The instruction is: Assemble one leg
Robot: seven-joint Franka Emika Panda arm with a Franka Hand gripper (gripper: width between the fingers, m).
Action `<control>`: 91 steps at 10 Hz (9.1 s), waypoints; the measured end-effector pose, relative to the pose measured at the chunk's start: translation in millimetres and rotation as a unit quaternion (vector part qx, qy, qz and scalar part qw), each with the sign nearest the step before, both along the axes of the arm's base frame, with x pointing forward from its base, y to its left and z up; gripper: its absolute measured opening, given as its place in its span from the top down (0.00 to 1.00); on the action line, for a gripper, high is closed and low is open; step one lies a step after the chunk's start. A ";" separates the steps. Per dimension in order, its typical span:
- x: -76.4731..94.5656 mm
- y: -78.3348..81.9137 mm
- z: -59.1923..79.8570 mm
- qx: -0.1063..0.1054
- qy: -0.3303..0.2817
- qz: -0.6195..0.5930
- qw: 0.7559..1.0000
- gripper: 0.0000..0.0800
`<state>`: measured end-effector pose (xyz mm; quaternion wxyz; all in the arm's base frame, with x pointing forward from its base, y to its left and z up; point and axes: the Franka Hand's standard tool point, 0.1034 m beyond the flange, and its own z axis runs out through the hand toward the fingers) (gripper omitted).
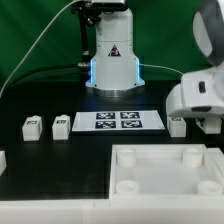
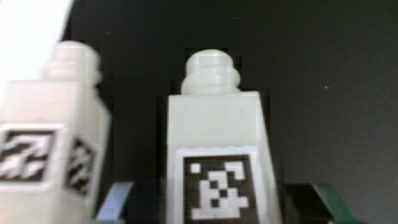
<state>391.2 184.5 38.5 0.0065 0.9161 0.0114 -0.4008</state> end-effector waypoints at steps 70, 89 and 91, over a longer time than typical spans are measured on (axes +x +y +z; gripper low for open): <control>229.9 -75.4 61.7 0.098 -0.440 0.036 0.892 0.19; 240.0 -83.6 44.9 -0.084 -0.343 -0.443 0.824 0.63; 237.8 -82.0 44.5 -0.130 -0.309 -0.536 0.775 0.63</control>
Offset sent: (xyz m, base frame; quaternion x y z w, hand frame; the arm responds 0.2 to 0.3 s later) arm 0.0425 -0.0365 0.0863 -0.0367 0.2764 -0.0430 0.9594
